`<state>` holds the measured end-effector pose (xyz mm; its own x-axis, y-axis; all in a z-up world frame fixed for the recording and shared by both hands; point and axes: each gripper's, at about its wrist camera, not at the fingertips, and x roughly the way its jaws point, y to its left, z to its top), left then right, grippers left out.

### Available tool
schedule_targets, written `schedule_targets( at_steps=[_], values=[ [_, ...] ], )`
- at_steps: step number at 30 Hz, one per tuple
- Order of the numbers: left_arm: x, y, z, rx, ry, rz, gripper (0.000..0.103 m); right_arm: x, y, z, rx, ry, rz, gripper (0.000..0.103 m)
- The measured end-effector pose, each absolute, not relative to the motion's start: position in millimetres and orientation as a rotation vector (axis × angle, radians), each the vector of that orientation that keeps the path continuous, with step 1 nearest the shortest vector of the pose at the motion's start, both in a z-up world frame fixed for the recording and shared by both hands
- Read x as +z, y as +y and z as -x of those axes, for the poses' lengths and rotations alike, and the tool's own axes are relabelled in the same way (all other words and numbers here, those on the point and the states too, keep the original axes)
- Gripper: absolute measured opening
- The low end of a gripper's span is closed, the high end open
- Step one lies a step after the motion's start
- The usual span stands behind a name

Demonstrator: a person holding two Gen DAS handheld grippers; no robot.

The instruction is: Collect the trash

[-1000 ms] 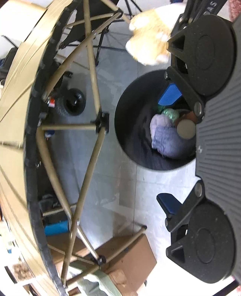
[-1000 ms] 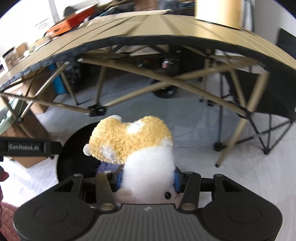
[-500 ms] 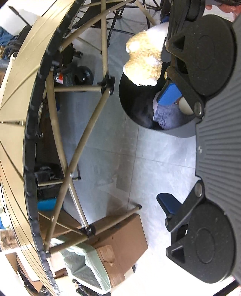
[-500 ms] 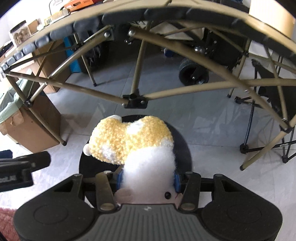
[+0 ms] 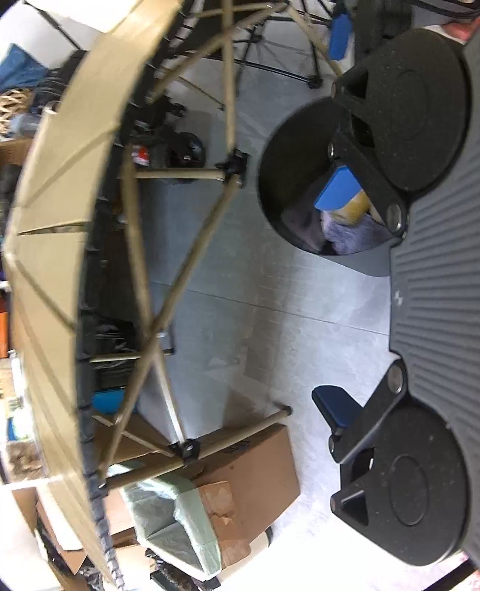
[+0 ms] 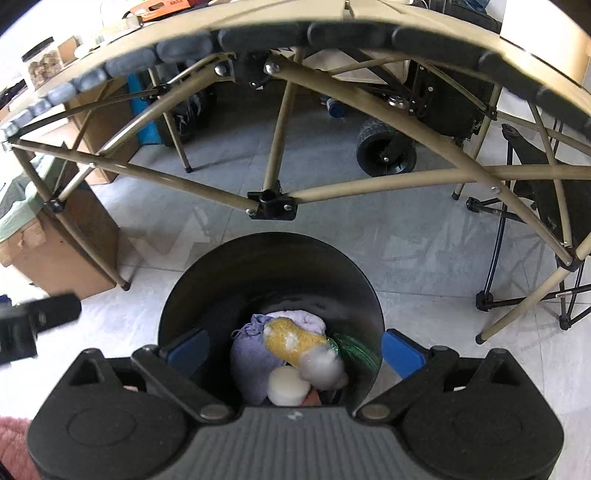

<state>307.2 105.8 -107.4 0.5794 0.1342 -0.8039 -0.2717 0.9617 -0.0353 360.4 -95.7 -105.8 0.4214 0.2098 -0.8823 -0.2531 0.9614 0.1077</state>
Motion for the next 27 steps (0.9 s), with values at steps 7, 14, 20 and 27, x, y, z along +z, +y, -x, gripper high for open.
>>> schedule_targets(
  at_steps=[7, 14, 20, 27],
  values=[
    [-56, 96, -264, 0.162, 0.780, 0.186, 0.103, -44, -128, -309, 0.323, 0.976, -0.011, 0.103],
    [-14, 75, -201, 0.076, 0.672, 0.104, 0.103, 8, -166, -233, 0.341, 0.861, -0.036, 0.103],
    [-4, 61, -154, 0.020, 0.636, 0.079, 0.103, 30, -184, -181, 0.342, 0.826, -0.047, 0.103],
    [-8, 47, -118, -0.036, 0.635, 0.057, 0.103, 38, -191, -143, 0.345, 0.831, -0.055, 0.103]
  ],
)
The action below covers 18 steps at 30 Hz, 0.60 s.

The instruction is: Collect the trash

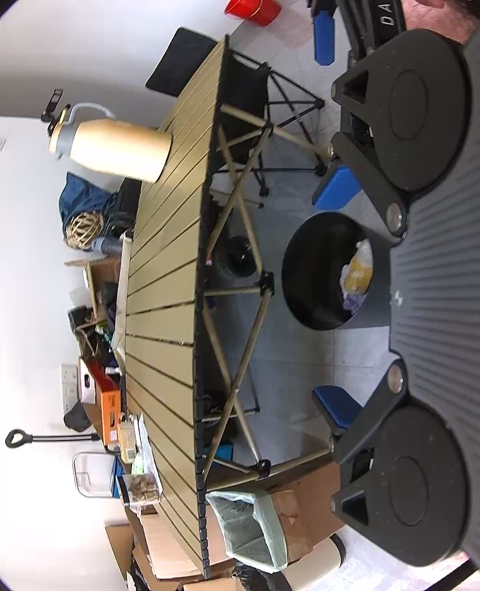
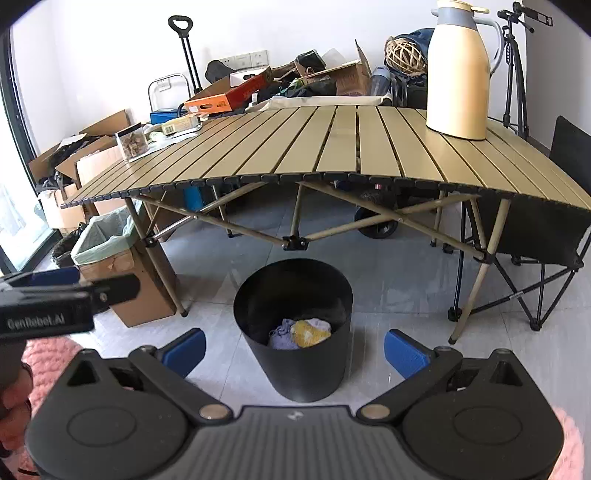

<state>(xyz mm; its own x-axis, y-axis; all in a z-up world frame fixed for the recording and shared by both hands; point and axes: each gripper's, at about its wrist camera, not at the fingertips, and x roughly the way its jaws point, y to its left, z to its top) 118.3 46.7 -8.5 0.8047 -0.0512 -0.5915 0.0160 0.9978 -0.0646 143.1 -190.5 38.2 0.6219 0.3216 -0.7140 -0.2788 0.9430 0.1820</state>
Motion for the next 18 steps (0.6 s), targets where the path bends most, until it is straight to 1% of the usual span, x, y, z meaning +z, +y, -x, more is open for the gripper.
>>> schedule_targets(
  at_steps=[18],
  values=[
    [-4, 43, -105, -0.047, 0.622, 0.054, 0.103, 50, -194, -127, 0.338, 0.796, -0.068, 0.103]
  ],
)
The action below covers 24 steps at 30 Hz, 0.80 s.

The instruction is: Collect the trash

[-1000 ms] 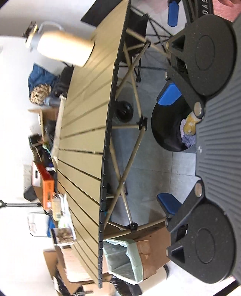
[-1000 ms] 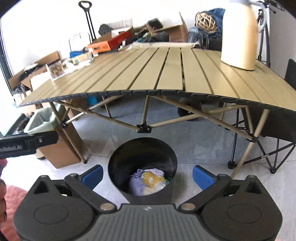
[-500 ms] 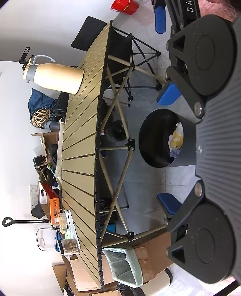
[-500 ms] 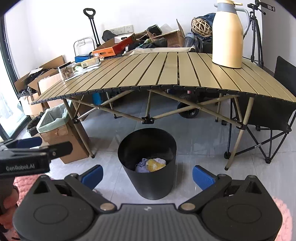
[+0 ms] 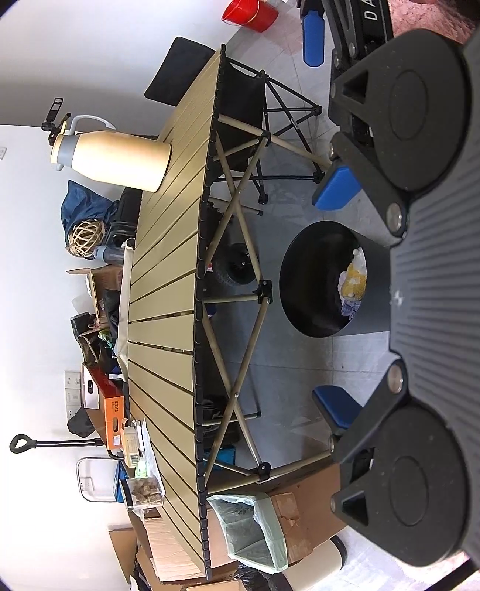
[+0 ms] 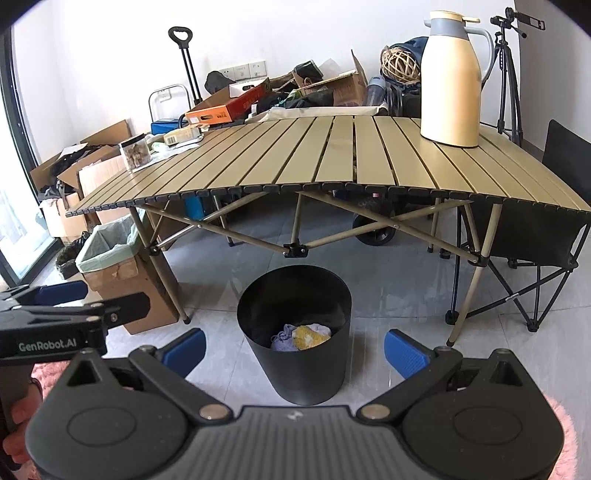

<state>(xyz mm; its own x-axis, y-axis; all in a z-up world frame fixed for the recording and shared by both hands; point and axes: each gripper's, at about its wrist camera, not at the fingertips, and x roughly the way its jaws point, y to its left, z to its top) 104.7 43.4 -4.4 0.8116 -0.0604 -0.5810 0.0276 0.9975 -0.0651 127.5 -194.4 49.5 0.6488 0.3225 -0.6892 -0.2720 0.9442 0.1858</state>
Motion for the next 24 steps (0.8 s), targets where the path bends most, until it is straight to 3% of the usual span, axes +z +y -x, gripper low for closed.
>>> schedule_targets(
  at_steps=[24],
  values=[
    [-2.6, 45.4, -102.9, -0.036, 0.617, 0.048, 0.103, 52.1, -192.5, -127.1, 0.335, 0.783, -0.062, 0.103]
  ],
)
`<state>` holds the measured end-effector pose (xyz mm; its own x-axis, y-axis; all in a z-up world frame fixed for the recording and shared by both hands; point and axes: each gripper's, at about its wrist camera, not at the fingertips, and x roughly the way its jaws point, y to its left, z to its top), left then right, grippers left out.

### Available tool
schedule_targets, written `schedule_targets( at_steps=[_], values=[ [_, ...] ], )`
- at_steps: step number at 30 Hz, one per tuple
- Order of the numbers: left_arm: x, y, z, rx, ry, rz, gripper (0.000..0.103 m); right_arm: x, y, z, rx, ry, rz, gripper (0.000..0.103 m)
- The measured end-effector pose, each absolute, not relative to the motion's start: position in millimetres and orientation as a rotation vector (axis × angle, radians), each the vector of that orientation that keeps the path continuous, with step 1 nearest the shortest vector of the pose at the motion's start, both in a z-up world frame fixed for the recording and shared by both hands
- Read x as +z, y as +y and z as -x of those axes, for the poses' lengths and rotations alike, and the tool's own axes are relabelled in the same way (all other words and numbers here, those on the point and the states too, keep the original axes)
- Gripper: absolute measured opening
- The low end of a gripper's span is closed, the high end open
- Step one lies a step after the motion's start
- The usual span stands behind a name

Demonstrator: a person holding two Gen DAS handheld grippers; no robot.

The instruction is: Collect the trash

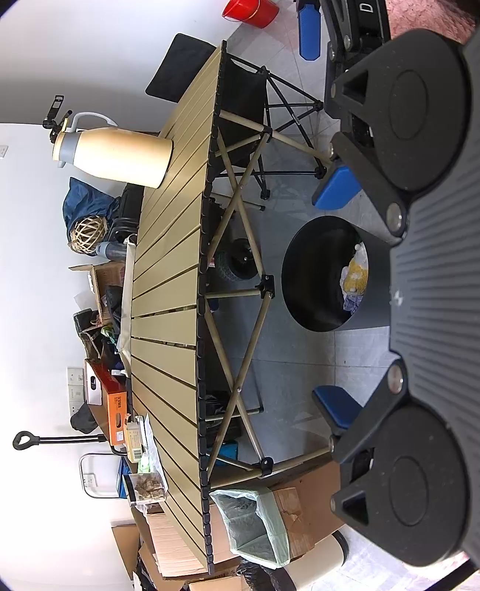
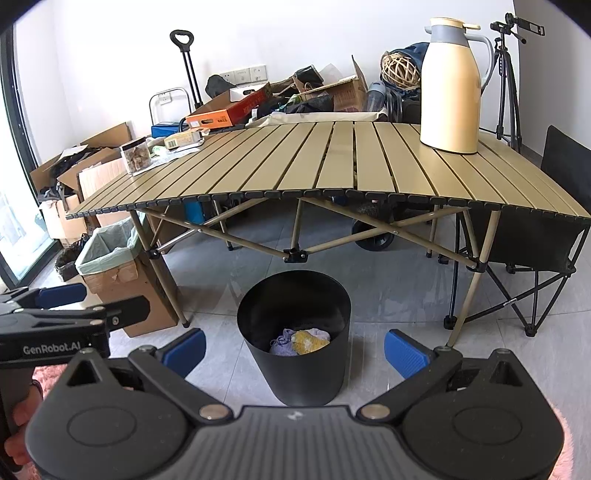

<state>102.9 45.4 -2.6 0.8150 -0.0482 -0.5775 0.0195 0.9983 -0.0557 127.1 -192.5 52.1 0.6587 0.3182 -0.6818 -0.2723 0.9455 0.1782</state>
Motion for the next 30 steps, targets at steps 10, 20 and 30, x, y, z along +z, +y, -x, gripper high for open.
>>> schedule_targets(
  at_steps=[10, 20, 30],
  values=[
    [-2.8, 45.3, -102.7, -0.035, 0.616, 0.047, 0.103, 52.5, -192.1, -127.0, 0.334, 0.782, -0.062, 0.103],
    [-1.4, 47.1, -103.3, -0.036, 0.613, 0.047, 0.103, 56.6, -191.8, -128.9, 0.336, 0.777, -0.061, 0.103],
    [-2.7, 45.5, -105.3, -0.040, 0.613, 0.045, 0.103, 56.1, -192.0, -130.7, 0.335, 0.780, -0.065, 0.103]
  ],
)
